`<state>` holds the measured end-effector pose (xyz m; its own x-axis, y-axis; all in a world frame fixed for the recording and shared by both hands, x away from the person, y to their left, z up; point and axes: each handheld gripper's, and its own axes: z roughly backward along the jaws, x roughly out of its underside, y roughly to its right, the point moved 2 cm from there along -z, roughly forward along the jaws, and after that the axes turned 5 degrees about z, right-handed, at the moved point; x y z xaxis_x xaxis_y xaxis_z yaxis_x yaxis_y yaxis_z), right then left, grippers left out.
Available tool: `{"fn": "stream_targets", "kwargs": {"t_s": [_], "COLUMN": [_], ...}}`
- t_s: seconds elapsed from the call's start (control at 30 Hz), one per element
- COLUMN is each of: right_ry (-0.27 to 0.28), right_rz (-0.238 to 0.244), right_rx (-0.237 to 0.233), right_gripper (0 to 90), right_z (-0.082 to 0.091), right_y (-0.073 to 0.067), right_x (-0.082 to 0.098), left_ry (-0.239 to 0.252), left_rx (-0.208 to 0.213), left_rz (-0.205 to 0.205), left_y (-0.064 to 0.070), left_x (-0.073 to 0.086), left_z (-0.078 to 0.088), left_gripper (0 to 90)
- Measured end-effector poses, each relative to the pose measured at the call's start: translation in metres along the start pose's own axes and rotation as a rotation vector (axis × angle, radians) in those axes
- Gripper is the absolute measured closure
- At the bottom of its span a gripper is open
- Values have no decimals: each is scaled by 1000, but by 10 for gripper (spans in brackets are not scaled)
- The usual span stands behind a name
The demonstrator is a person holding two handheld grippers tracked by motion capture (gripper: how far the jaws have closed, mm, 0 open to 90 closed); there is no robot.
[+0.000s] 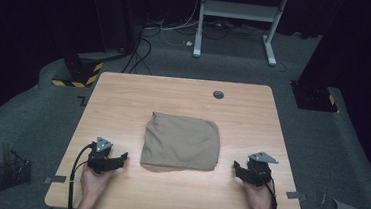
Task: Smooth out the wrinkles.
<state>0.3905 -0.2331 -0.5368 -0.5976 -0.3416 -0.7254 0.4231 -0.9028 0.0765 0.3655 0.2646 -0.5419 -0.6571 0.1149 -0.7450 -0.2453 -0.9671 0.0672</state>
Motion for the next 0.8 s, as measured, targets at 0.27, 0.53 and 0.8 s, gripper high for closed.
{"fn": "stream_targets", "kwargs": {"t_s": [0.27,0.53,0.8], "right_ry": [0,-1,-1], "right_rz": [0,-1,-1], "right_rx": [1,0,1], "right_gripper": [340,335,334], "right_z": [0,0,0], "right_y": [0,0,0], "right_x": [0,0,0], "left_ry": [-1,-1,-2], "left_rx": [-14,-16,-16], "left_rz": [13,14,12], "left_y": [0,1,1], "left_x": [0,0,0], "left_z": [0,0,0], "left_gripper": [232,232,232]}}
